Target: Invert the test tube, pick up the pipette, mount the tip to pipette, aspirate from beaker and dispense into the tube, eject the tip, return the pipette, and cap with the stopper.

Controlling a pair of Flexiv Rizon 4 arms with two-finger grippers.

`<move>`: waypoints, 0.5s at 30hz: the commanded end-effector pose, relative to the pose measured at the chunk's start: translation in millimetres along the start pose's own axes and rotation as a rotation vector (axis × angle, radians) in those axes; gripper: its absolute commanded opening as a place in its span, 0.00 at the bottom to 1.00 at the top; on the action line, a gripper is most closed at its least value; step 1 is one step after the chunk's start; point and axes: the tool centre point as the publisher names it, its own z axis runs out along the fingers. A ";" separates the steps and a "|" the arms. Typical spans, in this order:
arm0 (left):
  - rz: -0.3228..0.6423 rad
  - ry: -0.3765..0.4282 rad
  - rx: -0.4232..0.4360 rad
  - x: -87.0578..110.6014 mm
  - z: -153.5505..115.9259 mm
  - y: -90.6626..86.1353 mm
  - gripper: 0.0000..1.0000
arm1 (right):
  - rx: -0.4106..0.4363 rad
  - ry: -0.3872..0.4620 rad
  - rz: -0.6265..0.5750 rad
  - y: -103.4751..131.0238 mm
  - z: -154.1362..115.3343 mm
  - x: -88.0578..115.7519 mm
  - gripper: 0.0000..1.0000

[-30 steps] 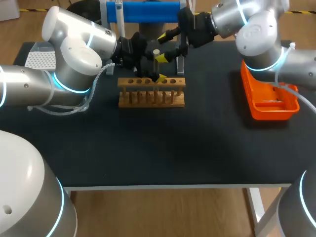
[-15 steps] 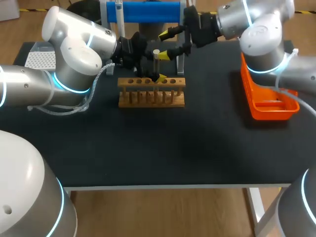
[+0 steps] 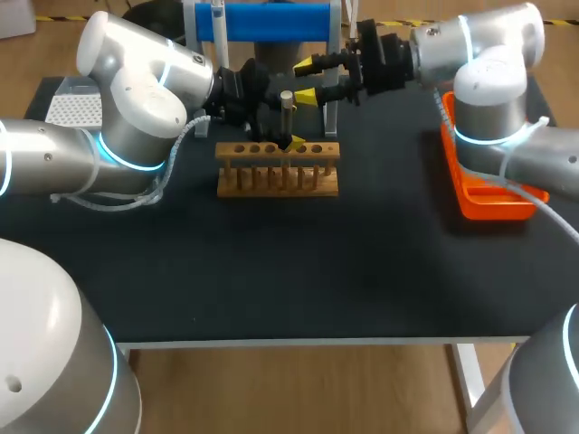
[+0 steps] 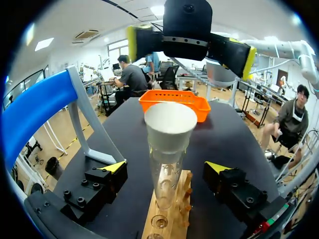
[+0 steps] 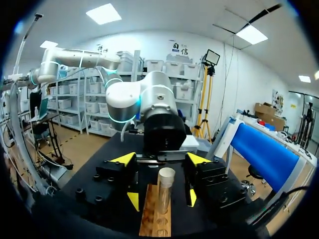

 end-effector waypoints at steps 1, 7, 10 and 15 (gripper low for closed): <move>0.000 0.001 0.000 -0.2 0.3 0.3 1.00 | -0.058 0.017 0.003 -2.9 1.8 -1.3 0.00; 0.000 0.001 0.000 -0.2 0.3 0.3 1.00 | -0.087 0.031 0.026 -2.6 5.6 -4.2 0.00; 0.000 0.001 0.000 -0.2 0.3 0.3 1.00 | -0.102 0.041 0.030 -2.5 7.8 -4.9 0.00; 0.000 0.001 0.000 -0.2 0.3 0.3 1.00 | -0.112 0.056 0.040 -4.0 13.2 -5.0 0.00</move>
